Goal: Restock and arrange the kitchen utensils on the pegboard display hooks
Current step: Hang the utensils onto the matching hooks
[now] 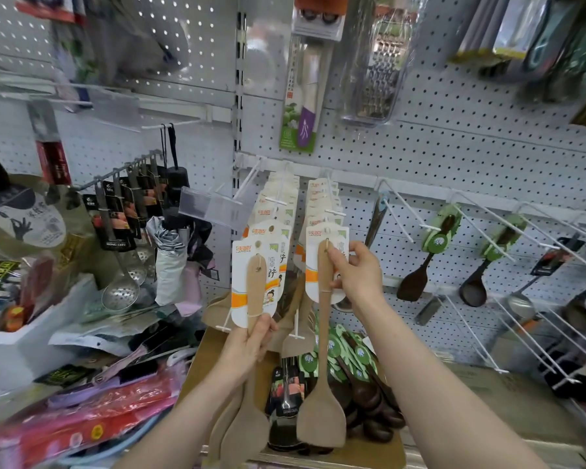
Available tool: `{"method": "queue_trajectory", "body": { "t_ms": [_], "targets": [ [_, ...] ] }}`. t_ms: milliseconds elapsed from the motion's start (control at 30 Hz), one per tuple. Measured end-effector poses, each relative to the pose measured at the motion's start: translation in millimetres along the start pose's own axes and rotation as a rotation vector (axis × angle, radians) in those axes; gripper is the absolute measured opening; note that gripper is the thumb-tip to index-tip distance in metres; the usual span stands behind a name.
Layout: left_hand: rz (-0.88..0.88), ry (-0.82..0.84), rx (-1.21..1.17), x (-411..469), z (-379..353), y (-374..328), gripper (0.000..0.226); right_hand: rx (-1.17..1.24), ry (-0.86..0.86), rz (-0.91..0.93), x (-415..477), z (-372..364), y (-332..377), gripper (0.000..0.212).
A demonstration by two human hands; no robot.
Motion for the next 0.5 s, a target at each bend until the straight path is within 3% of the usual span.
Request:
{"method": "queue_trajectory", "body": {
  "t_ms": [300, 500],
  "targets": [
    [-0.082, 0.015, 0.114, 10, -1, 3, 0.033, 0.055, -0.015, -0.027, 32, -13, -9, 0.016],
    [-0.062, 0.061, 0.122, 9, -8, 8, 0.039, -0.108, -0.217, -0.016, 18, -9, -18, 0.034]
  ]
}}
Point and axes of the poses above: each hand's wrist, its own x-axis towards the middle knuckle, its own z-axis out of the back of the hand, y = z × x, the point moved 3 cm from there along x, towards the middle knuckle, and after that the axes turned 8 degrees about x, right-handed, at the moved point
